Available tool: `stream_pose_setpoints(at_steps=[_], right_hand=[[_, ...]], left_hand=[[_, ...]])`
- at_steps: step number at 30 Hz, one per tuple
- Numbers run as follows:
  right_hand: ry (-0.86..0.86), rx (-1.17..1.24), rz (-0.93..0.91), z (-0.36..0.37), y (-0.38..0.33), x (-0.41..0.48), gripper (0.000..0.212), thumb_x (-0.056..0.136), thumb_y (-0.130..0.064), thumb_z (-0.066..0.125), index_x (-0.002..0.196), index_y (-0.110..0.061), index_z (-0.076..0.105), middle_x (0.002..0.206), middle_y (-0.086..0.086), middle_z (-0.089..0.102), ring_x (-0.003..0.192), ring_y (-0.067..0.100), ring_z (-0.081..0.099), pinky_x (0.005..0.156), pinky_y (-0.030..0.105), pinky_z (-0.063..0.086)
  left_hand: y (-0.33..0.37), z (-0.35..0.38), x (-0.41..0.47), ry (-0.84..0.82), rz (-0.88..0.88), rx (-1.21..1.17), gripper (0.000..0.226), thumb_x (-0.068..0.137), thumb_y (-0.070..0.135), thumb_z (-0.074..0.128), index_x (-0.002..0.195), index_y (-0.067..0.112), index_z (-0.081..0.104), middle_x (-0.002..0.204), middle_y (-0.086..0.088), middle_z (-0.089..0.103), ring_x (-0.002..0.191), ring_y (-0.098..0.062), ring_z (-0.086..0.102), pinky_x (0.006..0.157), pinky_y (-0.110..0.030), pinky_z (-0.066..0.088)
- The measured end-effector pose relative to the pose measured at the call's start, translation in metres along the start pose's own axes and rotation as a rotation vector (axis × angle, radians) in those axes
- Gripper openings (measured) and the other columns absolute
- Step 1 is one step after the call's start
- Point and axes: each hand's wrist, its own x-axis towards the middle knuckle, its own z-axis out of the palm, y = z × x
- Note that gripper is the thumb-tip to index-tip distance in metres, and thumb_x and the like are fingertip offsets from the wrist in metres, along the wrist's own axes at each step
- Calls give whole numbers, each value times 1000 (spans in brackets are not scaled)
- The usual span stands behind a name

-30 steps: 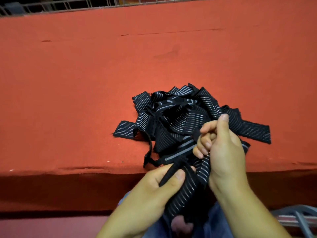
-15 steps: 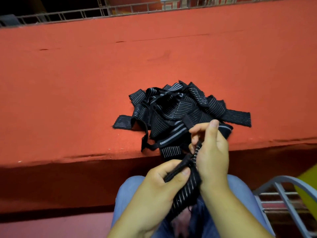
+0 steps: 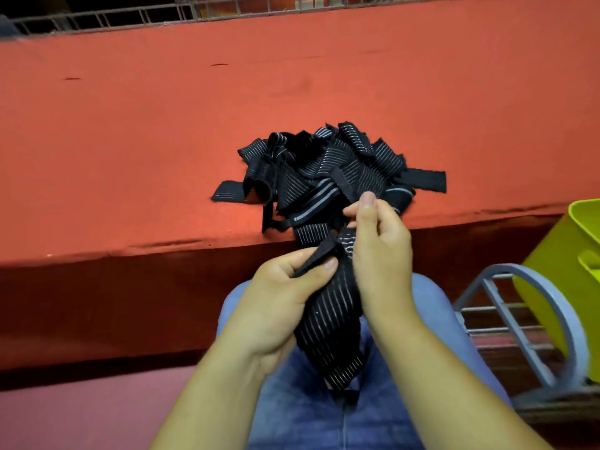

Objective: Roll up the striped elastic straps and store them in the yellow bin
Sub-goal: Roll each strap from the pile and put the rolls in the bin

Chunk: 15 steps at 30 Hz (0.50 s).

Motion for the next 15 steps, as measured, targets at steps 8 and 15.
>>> stream_pose_setpoints(at_steps=[8,15], right_hand=[[-289,61,133,-18,1,-29,38,104,-41,62,79,-13,68,68,-2,63,67,7,54,64,30,46],[-421,146,77,-29,7,-32,20,102,-17,67,84,-19,77,79,-7,74,75,2,65,71,17,51]], left_hand=[[13,-19,-1,95,66,131,21,97,10,66,116,12,76,114,-14,77,111,-31,73,99,-41,56],[11,-25,-4,176,8,119,18,96,9,68,114,11,72,113,-15,76,98,-22,73,90,-35,58]])
